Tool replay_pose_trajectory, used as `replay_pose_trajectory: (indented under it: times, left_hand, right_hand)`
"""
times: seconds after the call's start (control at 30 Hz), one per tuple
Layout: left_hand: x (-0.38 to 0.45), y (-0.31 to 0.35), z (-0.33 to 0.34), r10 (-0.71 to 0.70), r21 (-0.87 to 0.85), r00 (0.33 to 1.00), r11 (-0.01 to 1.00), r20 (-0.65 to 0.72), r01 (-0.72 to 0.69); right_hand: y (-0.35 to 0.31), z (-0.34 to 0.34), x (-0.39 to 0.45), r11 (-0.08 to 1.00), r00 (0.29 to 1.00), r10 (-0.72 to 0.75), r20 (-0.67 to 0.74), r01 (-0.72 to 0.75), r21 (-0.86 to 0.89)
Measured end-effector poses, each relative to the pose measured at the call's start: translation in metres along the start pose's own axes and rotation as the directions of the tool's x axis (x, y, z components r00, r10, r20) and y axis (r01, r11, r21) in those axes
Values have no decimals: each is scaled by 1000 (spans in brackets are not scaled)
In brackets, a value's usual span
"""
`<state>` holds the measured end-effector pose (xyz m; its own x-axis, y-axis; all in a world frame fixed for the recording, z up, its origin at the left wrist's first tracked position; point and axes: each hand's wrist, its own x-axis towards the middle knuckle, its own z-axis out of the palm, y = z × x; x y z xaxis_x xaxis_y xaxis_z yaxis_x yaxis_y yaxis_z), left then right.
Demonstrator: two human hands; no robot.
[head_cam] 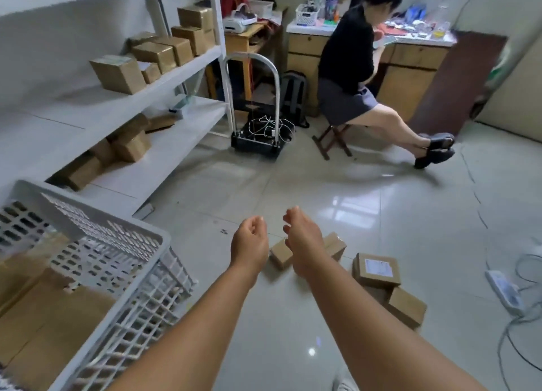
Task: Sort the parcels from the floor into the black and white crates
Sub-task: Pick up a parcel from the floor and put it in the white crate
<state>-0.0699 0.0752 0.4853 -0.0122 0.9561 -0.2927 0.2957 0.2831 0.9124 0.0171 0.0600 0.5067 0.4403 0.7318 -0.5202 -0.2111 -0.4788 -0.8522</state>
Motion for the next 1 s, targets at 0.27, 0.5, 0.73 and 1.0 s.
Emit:
replay_pose_trajectory:
  times: [0.27, 0.5, 0.73, 1.0]
  left_hand:
    - [2, 15, 124, -79, 61, 985, 996, 153, 70]
    - [33, 17, 216, -221, 56, 968, 975, 116, 216]
    - [63, 16, 265, -312, -59, 946, 946, 89, 318]
    - [122, 8, 279, -424, -155, 900, 887, 99, 435]
  right_hand:
    - [2, -116, 62, 988, 992, 97, -83, -87, 124]
    - [-7, -200, 130, 984, 980, 152, -131, -138, 110]
    - [-9, -240, 190, 963, 958, 263, -113, -252, 100]
    - [-12, -229, 267, 946, 939, 321, -126, -324, -2]
